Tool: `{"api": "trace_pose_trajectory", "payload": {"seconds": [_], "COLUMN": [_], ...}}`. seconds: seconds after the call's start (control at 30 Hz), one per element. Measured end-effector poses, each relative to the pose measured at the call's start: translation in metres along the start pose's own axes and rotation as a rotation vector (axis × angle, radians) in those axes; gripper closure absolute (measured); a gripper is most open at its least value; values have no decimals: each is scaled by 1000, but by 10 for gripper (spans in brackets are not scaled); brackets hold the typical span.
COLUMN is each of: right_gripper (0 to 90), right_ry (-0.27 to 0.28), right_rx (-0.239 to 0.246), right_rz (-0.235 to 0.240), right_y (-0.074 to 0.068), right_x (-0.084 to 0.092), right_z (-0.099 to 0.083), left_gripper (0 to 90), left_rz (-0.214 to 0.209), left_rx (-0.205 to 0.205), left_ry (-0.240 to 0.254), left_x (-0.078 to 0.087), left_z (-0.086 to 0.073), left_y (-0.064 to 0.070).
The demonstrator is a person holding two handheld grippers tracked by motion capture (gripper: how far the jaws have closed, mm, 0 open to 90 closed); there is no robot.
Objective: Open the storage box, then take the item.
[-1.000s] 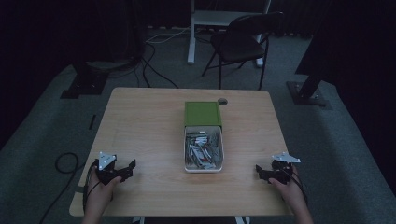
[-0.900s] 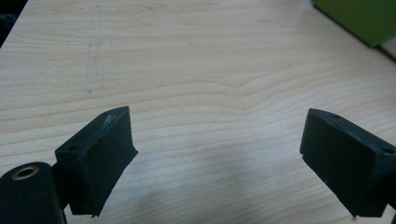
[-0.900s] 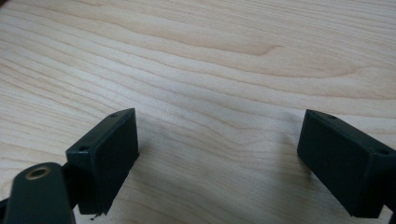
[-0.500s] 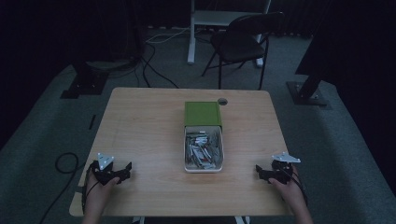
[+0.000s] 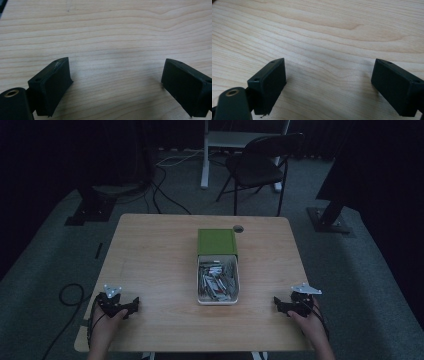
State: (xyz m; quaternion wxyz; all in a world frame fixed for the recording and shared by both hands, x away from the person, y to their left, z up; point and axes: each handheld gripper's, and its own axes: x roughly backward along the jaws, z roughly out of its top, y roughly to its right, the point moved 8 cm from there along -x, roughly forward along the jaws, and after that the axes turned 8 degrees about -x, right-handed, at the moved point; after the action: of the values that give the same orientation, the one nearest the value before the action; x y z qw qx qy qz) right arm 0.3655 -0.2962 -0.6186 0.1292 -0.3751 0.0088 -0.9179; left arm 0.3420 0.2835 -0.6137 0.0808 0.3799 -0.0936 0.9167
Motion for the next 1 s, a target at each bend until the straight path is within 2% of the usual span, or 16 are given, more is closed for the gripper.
{"api": "trace_pose_trajectory", "payload": {"seconds": [0.2, 0.37, 0.77, 1.0], "right_gripper": [121, 122, 122, 126], "right_ry": [0, -1, -1, 2], "right_rx": [0, 0, -1, -27], "right_rz": [0, 0, -2, -29], "right_y": [0, 0, 0, -2], "right_x": [0, 0, 0, 2], "right_z": [0, 0, 0, -1], "left_gripper": [94, 85, 84, 84], "left_rz": [15, 40, 40, 40], "left_rx": [16, 45, 44, 44], "left_ry": [-2, -4, -6, -5], "left_x": [-1, -2, -2, -2], "left_z": [1, 2, 1, 2], "left_y": [0, -2, -2, -2]}}
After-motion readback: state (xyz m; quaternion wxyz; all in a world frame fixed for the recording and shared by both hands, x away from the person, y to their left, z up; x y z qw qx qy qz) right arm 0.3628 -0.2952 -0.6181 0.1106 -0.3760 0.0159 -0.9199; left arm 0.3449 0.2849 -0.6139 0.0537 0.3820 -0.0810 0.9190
